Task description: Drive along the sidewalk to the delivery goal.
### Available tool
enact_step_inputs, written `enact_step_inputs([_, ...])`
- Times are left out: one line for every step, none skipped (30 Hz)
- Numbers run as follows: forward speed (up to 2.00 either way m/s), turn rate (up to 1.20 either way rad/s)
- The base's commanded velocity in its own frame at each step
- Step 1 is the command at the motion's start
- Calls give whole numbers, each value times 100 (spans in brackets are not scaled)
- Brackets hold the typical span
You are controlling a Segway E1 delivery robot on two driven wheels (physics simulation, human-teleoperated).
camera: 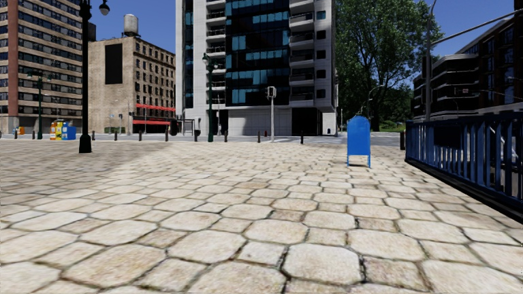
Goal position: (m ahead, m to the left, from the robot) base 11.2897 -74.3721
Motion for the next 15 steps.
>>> enact_step_inputs([200, 0])
enact_step_inputs([200, 0])
enact_step_inputs([200, 0])
enact_step_inputs([200, 0])
enact_step_inputs([200, 0])
enact_step_inputs([200, 0])
enact_step_inputs([200, 0])
enact_step_inputs([200, 0])
enact_step_inputs([200, 0])
enact_step_inputs([200, 0])
enact_step_inputs([200, 0])
enact_step_inputs([200, 0])
enact_step_inputs([200, 0])
enact_step_inputs([200, 0])
enact_step_inputs([200, 0])
